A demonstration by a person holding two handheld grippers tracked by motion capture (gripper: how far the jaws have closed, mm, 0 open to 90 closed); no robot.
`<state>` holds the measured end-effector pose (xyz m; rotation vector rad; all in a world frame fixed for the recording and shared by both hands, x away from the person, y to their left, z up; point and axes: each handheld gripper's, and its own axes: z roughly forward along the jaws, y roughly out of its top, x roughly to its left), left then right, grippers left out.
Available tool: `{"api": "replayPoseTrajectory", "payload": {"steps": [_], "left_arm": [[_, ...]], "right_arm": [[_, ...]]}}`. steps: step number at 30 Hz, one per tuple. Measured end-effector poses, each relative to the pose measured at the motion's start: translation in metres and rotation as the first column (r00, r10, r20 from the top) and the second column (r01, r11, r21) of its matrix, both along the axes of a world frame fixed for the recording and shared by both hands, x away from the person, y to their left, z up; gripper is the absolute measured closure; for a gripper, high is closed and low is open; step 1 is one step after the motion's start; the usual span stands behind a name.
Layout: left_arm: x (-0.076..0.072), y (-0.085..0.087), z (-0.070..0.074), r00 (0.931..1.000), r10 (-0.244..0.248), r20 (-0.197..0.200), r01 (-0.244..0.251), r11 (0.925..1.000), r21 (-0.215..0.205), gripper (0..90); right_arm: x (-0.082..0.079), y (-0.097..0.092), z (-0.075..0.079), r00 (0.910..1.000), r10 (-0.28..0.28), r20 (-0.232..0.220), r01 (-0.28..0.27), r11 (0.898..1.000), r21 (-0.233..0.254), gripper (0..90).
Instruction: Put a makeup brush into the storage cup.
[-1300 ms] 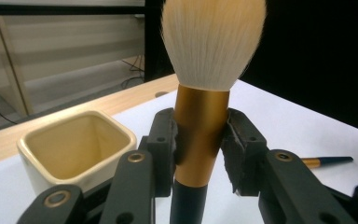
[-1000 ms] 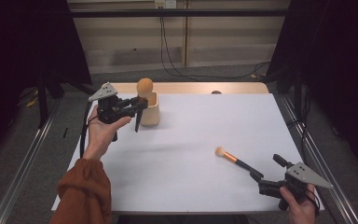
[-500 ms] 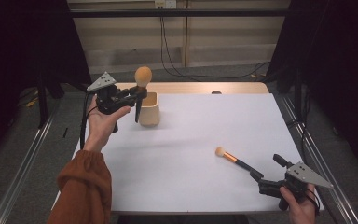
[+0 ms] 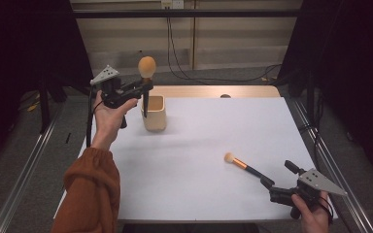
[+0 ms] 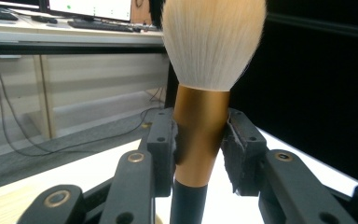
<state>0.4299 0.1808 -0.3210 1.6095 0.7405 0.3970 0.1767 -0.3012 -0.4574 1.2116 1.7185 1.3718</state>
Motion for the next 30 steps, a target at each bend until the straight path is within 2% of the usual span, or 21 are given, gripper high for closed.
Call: {"api": "replayPoseTrajectory", "payload": {"steps": [5,11,18,30], "left_arm": [[0.007,0.001,0.006,0.9993,0.011,0.036,-0.01,0.9999,-0.004,66.4],[0.019,-0.003,0.008,0.9981,0.027,0.056,-0.026,0.9996,-0.003,66.4],[0.031,-0.007,0.0,0.9979,0.041,0.049,-0.042,0.999,0.018,66.4],[0.049,-0.008,-0.01,0.9953,0.078,0.056,-0.079,0.9969,0.007,66.4]], "right_arm": [[-0.001,0.0,0.0,1.0,-0.001,0.0,0.001,1.0,0.007,0.0],[-0.001,0.0,0.001,1.0,0.001,0.004,-0.001,1.0,0.007,0.0],[-0.001,-0.001,0.001,1.0,0.001,0.006,-0.001,1.0,0.011,0.0],[0.0,-0.001,0.0,1.0,-0.002,0.002,0.002,1.0,0.013,0.0]]}}
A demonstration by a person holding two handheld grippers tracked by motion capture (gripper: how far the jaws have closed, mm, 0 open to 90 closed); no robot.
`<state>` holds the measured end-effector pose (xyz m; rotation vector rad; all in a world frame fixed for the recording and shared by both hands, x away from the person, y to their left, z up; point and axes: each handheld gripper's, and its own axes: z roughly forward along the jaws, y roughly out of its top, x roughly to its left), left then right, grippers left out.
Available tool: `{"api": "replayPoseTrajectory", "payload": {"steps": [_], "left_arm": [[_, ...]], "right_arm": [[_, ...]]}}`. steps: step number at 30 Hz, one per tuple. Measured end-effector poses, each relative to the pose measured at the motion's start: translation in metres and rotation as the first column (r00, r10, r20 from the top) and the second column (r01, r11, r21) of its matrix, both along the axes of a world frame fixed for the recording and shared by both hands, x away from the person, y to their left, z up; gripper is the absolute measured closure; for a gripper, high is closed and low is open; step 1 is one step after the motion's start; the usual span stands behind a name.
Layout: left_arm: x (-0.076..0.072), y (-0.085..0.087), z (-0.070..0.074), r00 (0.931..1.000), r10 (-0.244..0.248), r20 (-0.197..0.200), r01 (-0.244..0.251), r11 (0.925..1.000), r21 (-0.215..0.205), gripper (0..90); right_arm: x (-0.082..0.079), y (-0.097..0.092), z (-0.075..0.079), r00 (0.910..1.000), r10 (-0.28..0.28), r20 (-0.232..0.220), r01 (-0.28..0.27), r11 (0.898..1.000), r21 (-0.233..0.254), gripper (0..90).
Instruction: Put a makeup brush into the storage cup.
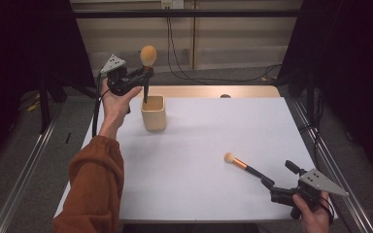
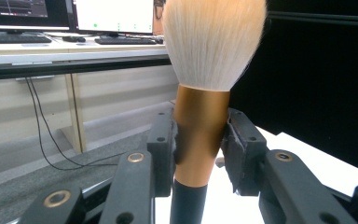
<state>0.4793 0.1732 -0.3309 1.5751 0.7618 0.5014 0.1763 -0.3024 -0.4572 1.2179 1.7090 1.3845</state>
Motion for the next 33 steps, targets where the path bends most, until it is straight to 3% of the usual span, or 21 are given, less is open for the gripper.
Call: {"api": "replayPoseTrajectory", "payload": {"steps": [10,26,33], "left_arm": [[0.006,-0.004,-0.013,1.0,-0.006,-0.006,0.006,0.9997,0.022,66.4],[0.003,-0.007,-0.036,0.9989,-0.021,-0.041,0.022,0.9993,0.031,66.4],[0.001,-0.008,-0.048,0.9981,-0.025,-0.057,0.028,0.9979,0.058,66.4]], "right_arm": [[0.0,0.0,-0.001,1.0,0.003,-0.003,-0.003,1.0,-0.003,0.0],[-0.001,0.0,-0.001,1.0,0.003,-0.002,-0.003,1.0,-0.009,0.0],[-0.001,0.001,-0.001,1.0,0.003,-0.003,-0.003,1.0,-0.009,0.0]]}}
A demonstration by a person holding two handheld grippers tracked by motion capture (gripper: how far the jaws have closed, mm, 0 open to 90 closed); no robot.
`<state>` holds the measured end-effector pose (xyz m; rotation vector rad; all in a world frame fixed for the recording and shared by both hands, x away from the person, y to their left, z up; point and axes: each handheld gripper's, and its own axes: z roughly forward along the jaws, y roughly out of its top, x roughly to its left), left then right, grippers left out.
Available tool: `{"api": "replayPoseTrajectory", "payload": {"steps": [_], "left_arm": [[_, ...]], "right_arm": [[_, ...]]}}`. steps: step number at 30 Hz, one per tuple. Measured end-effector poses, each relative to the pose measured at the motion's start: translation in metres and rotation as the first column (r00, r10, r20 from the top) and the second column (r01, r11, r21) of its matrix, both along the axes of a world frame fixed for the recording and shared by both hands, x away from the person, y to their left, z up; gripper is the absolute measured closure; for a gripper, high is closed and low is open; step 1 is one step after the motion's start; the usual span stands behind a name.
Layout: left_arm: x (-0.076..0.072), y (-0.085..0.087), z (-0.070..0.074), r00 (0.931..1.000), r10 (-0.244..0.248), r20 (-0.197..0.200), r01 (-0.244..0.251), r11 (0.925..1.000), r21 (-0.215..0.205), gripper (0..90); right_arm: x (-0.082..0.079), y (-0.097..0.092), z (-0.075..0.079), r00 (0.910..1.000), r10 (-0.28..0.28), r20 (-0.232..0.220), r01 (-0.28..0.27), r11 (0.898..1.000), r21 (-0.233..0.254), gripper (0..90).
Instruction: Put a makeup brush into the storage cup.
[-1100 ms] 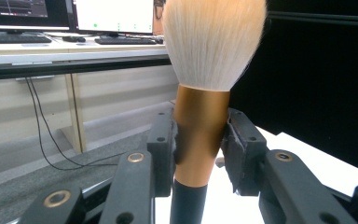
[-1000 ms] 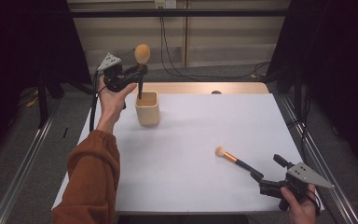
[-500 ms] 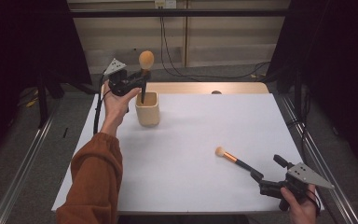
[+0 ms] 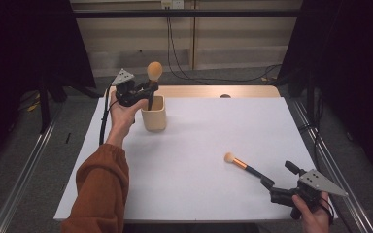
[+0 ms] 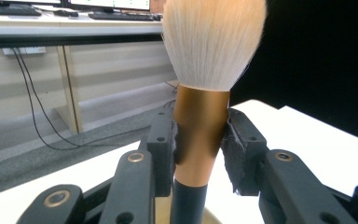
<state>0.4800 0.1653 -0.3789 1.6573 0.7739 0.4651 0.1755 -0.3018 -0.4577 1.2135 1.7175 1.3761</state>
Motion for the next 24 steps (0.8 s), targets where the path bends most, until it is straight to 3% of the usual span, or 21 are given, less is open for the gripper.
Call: {"api": "replayPoseTrajectory", "payload": {"steps": [24], "left_arm": [[-0.006,0.003,-0.031,0.9987,0.002,-0.051,-0.001,0.9997,0.025,66.3]], "right_arm": [[0.0,0.001,0.0,1.0,0.001,-0.003,-0.001,1.0,-0.001,0.0]]}}
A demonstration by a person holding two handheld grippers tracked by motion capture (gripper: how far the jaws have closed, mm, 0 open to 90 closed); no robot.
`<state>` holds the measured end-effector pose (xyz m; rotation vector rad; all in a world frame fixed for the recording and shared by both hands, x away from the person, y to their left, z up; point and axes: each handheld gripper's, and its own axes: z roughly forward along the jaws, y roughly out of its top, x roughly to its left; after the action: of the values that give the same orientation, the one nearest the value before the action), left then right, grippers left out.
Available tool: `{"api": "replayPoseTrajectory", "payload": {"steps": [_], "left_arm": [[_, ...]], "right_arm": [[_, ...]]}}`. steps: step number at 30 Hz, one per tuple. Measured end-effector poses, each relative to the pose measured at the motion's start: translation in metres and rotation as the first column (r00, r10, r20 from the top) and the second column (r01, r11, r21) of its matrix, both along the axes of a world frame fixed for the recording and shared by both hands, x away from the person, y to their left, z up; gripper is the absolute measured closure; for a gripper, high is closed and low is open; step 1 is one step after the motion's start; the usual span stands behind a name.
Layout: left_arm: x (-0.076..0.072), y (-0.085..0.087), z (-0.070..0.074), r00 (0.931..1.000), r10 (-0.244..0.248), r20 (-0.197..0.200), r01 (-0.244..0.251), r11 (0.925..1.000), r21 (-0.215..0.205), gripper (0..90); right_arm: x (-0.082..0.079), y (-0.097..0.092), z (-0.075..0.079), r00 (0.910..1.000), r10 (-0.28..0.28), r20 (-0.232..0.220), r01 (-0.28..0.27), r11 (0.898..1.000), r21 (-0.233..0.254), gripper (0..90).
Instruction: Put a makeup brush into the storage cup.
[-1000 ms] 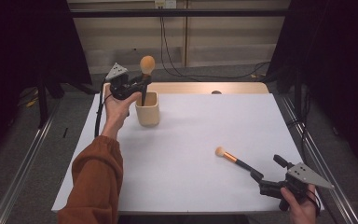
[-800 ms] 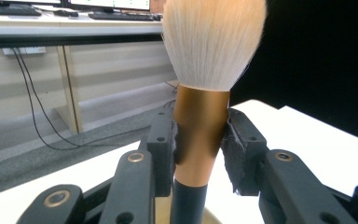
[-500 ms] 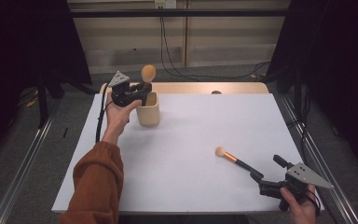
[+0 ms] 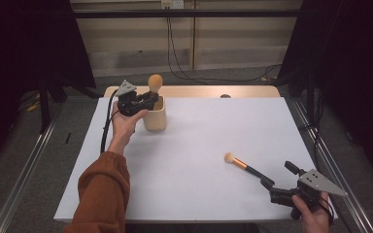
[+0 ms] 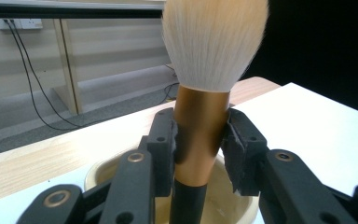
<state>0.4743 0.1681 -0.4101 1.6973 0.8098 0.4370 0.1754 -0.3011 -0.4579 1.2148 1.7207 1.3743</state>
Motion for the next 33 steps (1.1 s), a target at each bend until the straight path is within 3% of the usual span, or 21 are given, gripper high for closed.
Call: {"api": "replayPoseTrajectory", "payload": {"steps": [16,18,21,22,27,28,32,33], "left_arm": [[-0.001,-0.002,-0.005,0.9998,0.01,-0.018,-0.009,0.999,0.044,64.8],[-0.002,-0.002,-0.004,0.9993,0.024,-0.029,-0.023,0.9996,0.017,53.3],[-0.006,-0.004,0.002,0.9998,0.018,0.007,-0.018,0.9992,0.035,50.9],[-0.007,-0.002,0.003,0.9999,0.013,-0.01,-0.013,0.9999,0.007,48.5],[-0.01,0.001,0.004,0.9999,0.012,-0.003,-0.012,0.9994,0.033,41.2],[-0.012,0.002,0.004,0.9999,0.015,-0.001,-0.015,0.9992,0.037,35.2],[-0.015,0.005,0.005,0.9997,0.023,-0.005,-0.023,0.9992,0.034,28.5],[-0.016,0.006,0.005,0.9997,0.021,-0.008,-0.021,0.9994,0.029,23.4]], "right_arm": [[0.0,0.0,0.0,1.0,0.003,0.001,-0.003,1.0,-0.001,0.0],[0.0,0.0,0.0,1.0,0.0,0.0,0.0,1.0,0.001,0.0],[0.0,0.0,0.0,1.0,0.001,0.0,-0.001,1.0,-0.001,0.0],[0.0,0.0,0.0,1.0,0.001,0.0,-0.001,1.0,0.0,0.0],[-0.001,0.0,0.0,1.0,0.003,0.002,-0.003,1.0,-0.001,0.0],[0.0,0.0,0.0,1.0,0.001,0.001,-0.001,1.0,0.0,0.0],[-0.001,0.0,0.0,1.0,0.004,0.002,-0.004,1.0,-0.004,0.0],[-0.001,0.0,0.0,1.0,0.003,0.002,-0.003,1.0,-0.004,0.0]]}}
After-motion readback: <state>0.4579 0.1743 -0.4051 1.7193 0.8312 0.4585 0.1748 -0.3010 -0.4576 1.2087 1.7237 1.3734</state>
